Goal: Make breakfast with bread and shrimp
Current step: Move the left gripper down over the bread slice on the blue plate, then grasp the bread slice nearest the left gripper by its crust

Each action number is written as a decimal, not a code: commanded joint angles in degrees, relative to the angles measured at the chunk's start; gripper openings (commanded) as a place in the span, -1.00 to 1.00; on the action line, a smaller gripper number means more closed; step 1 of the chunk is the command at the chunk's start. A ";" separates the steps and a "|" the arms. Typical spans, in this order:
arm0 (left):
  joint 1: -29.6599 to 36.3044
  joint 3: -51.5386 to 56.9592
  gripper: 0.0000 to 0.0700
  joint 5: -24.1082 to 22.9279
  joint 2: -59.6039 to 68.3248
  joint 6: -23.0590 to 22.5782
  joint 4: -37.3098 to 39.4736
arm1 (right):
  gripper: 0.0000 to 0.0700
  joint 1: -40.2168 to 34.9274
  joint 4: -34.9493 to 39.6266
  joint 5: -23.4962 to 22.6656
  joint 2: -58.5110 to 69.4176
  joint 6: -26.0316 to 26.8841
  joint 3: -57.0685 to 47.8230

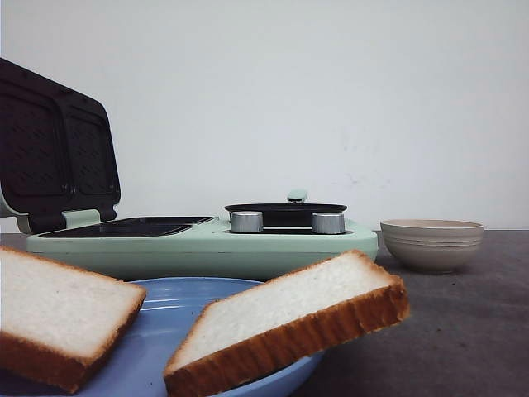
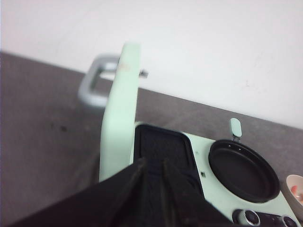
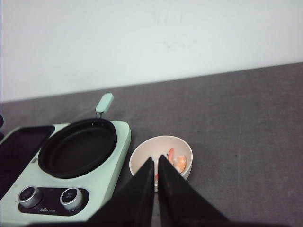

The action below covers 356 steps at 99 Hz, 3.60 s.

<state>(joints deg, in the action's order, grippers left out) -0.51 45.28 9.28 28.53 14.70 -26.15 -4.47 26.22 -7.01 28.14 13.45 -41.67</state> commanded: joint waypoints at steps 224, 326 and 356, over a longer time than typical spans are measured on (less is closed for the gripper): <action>12.59 8.28 0.15 15.17 41.24 -10.80 -41.79 | 0.06 -1.40 5.75 -8.63 6.97 -4.96 -8.61; 11.72 8.28 0.15 16.72 53.29 -17.94 -29.46 | 0.06 -1.40 5.79 -8.61 6.99 -5.31 -8.61; 11.72 8.28 0.10 18.84 53.53 -18.34 -26.32 | 0.06 -1.40 5.79 -8.61 6.99 -5.31 -8.61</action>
<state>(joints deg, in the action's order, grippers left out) 11.14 52.77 27.42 81.30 -2.55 -52.64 -5.63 32.38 -15.44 34.92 8.78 -49.15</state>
